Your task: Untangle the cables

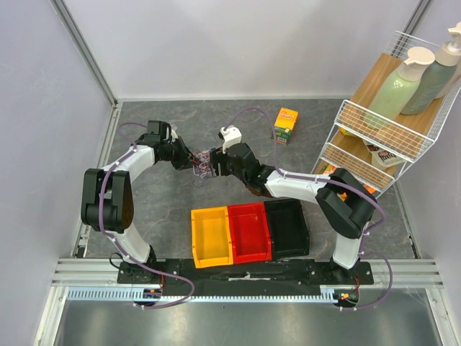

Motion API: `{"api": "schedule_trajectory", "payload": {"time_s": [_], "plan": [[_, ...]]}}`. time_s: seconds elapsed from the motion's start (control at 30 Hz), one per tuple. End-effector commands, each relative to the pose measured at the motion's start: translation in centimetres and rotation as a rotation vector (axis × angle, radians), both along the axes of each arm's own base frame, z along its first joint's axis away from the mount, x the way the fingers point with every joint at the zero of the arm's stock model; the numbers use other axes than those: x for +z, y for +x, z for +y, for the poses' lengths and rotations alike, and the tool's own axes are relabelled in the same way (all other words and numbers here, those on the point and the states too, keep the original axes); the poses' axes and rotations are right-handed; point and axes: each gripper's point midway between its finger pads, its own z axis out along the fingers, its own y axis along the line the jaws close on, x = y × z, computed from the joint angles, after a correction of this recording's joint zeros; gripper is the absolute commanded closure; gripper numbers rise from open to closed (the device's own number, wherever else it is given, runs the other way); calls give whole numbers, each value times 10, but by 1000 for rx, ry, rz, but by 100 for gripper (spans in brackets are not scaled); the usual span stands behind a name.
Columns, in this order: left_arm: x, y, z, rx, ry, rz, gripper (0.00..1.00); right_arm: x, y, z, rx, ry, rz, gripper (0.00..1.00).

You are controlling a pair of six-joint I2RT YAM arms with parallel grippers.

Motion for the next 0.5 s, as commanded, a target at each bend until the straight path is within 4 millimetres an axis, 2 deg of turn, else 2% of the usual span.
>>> {"api": "schedule_trajectory", "payload": {"time_s": [0.0,0.1,0.2,0.27,0.3,0.33,0.37,0.47], "plan": [[10,-2,-8,-63,-19,-47,98,20,23,7,-20,5,-62,30],[13,-2,-8,-64,6,-66,98,16,29,12,-10,-14,-61,41],[13,-2,-4,-58,44,-71,98,19,29,13,-8,-12,-73,64],[10,-2,-3,-59,48,-65,98,22,29,11,-9,-9,-80,73],[9,-3,-4,-62,47,-62,98,22,28,12,-4,-12,-82,82],[8,-2,-4,-62,46,-59,98,21,29,11,-3,-20,-82,95],[7,-3,-5,-65,49,-59,98,21,30,9,-15,-28,-85,100],[-1,-1,0,-46,78,-35,98,43,25,0,-42,-42,-126,100]]}}
